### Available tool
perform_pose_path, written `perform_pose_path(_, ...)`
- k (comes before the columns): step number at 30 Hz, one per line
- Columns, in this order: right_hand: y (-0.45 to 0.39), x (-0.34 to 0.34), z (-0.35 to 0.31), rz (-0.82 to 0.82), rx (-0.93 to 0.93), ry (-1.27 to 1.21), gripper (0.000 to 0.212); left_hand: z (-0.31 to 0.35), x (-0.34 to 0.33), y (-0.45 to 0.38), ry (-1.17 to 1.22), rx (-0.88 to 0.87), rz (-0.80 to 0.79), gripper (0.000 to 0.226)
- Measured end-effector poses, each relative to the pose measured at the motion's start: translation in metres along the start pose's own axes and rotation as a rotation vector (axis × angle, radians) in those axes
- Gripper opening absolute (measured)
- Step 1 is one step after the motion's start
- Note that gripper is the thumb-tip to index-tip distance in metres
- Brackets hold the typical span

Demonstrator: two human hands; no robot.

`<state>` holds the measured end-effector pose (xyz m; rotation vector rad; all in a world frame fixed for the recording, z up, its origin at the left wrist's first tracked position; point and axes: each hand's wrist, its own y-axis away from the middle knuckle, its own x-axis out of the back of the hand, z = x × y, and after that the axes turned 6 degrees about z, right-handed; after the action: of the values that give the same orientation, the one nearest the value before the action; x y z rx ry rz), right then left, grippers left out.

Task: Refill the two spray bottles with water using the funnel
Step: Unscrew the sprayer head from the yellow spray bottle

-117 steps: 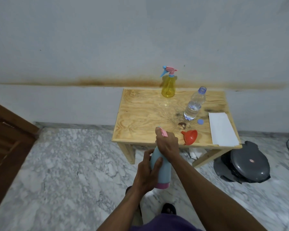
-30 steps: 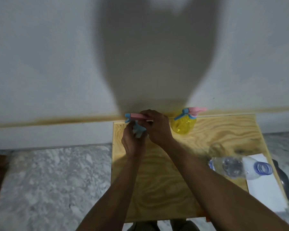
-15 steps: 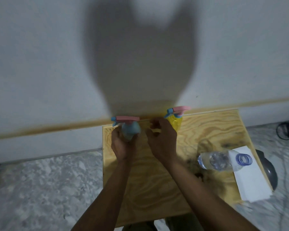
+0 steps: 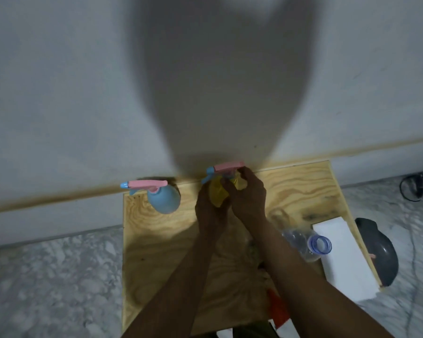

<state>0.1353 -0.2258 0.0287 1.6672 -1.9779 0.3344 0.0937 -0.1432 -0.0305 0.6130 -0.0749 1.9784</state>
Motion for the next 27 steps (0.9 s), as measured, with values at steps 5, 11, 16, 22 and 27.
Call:
perform_pose_path(5, -0.005, -0.003, -0.003, -0.045, 0.049, -0.045, 0.019, -0.004, -0.003, -0.015, 0.06, 0.063, 0.1, 0.048)
perform_pose_path(11, 0.013, 0.011, -0.012, -0.055, 0.072, -0.125, 0.019, -0.003, 0.028, 0.029, 0.039, -0.018, 0.046, 0.058)
perform_pose_path(16, 0.041, 0.026, -0.021, -0.124, 0.058, -0.2, 0.028, 0.017, 0.055, 0.073, 0.09, -0.051, 0.058, 0.047)
perform_pose_path(22, 0.09, 0.045, -0.042, -0.186, 0.023, -0.363, 0.031, 0.029, 0.086, 0.126, 0.186, -0.125, 0.145, 0.049)
perform_pose_path(27, 0.138, 0.064, -0.052, -0.24, 0.049, -0.505, 0.023, 0.026, 0.105, 0.174, 0.254, -0.154, 0.243, 0.059)
